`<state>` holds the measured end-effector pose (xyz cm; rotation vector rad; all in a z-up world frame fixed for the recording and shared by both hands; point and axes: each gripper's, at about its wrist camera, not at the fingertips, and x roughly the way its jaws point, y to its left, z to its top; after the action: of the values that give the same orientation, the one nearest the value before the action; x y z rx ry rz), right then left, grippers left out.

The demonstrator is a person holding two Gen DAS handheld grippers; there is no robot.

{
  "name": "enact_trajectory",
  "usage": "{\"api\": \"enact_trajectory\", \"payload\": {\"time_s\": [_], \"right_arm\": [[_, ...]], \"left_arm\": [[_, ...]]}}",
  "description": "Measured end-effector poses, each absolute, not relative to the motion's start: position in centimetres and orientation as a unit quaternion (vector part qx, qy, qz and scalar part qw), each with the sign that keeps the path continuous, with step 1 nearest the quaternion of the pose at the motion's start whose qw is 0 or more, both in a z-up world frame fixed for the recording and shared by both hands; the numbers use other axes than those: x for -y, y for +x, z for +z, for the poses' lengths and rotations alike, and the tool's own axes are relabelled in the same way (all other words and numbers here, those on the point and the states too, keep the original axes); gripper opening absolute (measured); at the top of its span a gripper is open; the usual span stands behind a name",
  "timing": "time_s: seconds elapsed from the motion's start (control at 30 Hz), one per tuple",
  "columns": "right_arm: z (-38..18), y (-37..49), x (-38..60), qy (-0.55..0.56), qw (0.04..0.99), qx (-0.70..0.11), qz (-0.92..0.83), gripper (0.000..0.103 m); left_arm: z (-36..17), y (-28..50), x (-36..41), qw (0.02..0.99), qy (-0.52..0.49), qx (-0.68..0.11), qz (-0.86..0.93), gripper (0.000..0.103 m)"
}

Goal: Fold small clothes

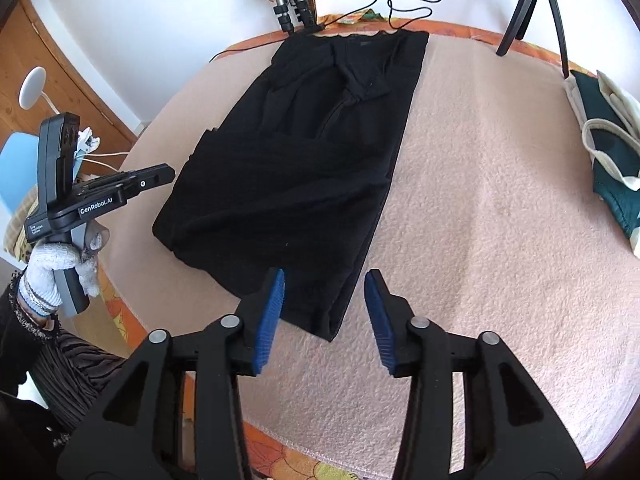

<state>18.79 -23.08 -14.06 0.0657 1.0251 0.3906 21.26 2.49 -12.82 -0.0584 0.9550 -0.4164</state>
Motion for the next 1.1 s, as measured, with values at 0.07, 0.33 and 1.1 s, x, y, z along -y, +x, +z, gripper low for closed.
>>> {"api": "enact_trajectory", "payload": {"time_s": [0.07, 0.33, 1.1], "right_arm": [[-13.8, 19.7, 23.1, 0.033, 0.856, -0.482, 0.182, 0.045], [-15.0, 21.9, 22.1, 0.032, 0.847, -0.497, 0.186, 0.045], [-15.8, 21.4, 22.0, -0.004, 0.851, -0.497, 0.172, 0.04]], "left_arm": [[-12.9, 21.9, -1.5, 0.869, -0.008, -0.452, -0.204, 0.036], [-14.0, 24.9, -0.1, 0.868, 0.0, -0.459, -0.19, 0.036], [-13.5, 26.2, 0.1, 0.882, 0.004, -0.426, -0.201, 0.016]]}}
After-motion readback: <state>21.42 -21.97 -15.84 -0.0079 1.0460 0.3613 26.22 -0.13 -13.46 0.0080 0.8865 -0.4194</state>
